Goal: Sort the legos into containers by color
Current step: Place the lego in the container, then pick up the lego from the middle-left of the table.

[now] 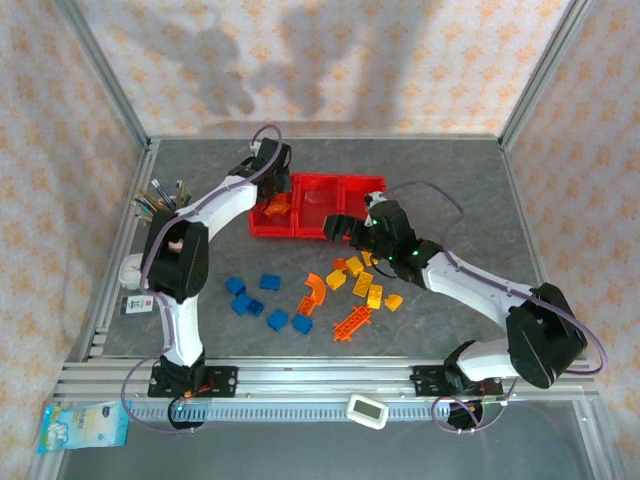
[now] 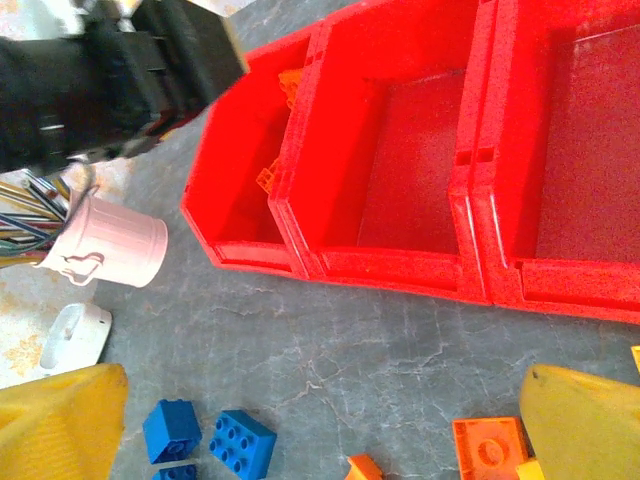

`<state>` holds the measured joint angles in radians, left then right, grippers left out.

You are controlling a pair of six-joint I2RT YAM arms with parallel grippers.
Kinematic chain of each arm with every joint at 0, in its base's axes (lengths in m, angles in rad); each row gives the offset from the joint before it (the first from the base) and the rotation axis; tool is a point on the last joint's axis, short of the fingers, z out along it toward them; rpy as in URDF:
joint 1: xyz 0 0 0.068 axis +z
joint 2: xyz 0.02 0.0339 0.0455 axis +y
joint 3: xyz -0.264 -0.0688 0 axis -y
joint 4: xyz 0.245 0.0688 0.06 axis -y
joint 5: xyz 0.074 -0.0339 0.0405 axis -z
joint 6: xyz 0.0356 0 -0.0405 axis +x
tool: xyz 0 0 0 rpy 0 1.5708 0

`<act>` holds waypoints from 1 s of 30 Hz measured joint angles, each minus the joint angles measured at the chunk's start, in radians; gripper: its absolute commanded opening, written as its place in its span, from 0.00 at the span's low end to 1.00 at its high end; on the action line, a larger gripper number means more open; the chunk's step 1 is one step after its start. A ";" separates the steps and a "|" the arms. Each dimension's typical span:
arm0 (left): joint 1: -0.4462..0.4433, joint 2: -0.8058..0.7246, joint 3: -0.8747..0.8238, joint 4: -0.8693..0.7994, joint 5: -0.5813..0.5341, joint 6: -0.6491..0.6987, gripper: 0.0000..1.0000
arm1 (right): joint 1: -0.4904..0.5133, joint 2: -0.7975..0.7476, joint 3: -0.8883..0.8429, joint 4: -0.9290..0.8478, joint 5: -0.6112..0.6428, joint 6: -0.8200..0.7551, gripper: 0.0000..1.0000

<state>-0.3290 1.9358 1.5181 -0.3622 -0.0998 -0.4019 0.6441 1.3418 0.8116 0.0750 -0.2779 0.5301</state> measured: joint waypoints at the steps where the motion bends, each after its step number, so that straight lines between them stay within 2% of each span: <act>1: -0.004 -0.045 -0.037 -0.004 0.010 -0.001 0.57 | 0.000 0.000 0.000 -0.010 0.000 -0.003 1.00; 5: -0.054 -0.233 -0.189 -0.009 0.019 -0.017 0.60 | 0.000 -0.026 -0.008 -0.048 -0.009 -0.012 1.00; 13: -0.288 -0.440 -0.447 -0.017 0.035 -0.097 0.65 | 0.000 -0.151 -0.093 -0.135 -0.019 -0.018 1.00; 18: -0.417 -0.455 -0.559 -0.048 0.039 -0.201 0.69 | 0.000 -0.233 -0.175 -0.173 -0.019 -0.009 1.00; 23: -0.537 -0.435 -0.572 -0.061 0.040 -0.262 0.72 | 0.000 -0.270 -0.230 -0.187 -0.022 0.016 1.00; 30: -0.598 -0.312 -0.544 -0.072 0.040 -0.283 0.72 | 0.000 -0.279 -0.274 -0.188 -0.026 0.042 1.00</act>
<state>-0.9268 1.6241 0.9737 -0.4339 -0.0601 -0.6846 0.6437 1.0626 0.5373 -0.1131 -0.3042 0.5724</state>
